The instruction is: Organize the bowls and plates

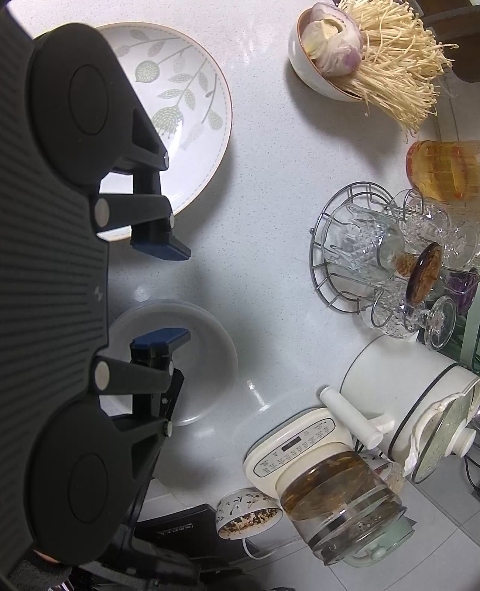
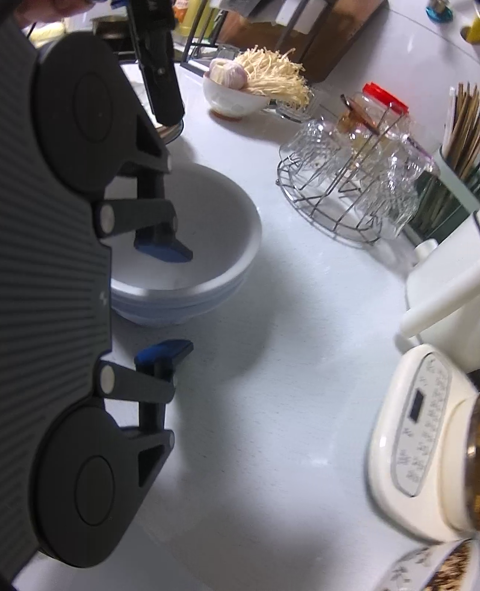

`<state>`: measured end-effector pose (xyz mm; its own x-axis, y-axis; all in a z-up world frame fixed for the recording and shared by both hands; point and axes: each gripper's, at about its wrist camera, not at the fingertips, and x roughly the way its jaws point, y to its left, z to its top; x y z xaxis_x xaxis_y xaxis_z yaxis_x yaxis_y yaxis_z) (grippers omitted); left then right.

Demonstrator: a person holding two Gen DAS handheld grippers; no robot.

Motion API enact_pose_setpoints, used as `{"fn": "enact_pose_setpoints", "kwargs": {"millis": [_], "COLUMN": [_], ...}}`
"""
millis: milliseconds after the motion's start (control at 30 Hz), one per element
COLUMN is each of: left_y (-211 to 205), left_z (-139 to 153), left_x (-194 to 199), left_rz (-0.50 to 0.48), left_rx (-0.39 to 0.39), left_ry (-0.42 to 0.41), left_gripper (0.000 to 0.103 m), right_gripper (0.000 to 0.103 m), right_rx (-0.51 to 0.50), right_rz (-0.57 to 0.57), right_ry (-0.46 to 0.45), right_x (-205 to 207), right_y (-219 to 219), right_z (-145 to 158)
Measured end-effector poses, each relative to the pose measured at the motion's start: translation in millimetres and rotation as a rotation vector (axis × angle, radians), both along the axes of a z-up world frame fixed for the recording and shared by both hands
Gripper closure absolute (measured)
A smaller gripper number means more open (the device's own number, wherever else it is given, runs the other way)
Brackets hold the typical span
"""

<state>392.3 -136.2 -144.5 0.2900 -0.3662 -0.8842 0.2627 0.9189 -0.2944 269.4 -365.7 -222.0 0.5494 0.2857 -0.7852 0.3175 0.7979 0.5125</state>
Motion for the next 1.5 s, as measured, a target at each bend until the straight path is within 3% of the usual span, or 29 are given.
{"fn": "enact_pose_setpoints", "kwargs": {"millis": [100, 333, 833, 1200, 1500], "left_y": [-0.2, -4.1, -44.3, -47.1, -52.7], "left_z": [-1.1, -8.5, -39.9, -51.8, -60.3], "left_x": [0.1, 4.3, 7.3, -3.4, -15.9], "left_rz": [0.003, 0.007, -0.061, -0.04, -0.029], "left_rx": [-0.001, -0.017, -0.051, -0.096, -0.098], "left_ry": [0.004, 0.029, 0.124, 0.176, 0.195], "left_gripper": [0.055, 0.047, 0.047, 0.049, 0.075], "right_gripper": [0.073, 0.078, 0.079, 0.079, 0.08], "right_rx": [0.036, 0.075, 0.08, 0.11, 0.106], "right_rz": [-0.009, -0.002, -0.012, -0.038, -0.035], "right_ry": [0.021, 0.045, 0.079, 0.071, 0.073], "right_x": [2.2, 9.9, 0.1, -20.4, -35.0], "right_y": [-2.3, -8.4, -26.6, -38.2, -42.0], "right_z": [-8.2, -8.8, -6.9, 0.4, 5.1]}}
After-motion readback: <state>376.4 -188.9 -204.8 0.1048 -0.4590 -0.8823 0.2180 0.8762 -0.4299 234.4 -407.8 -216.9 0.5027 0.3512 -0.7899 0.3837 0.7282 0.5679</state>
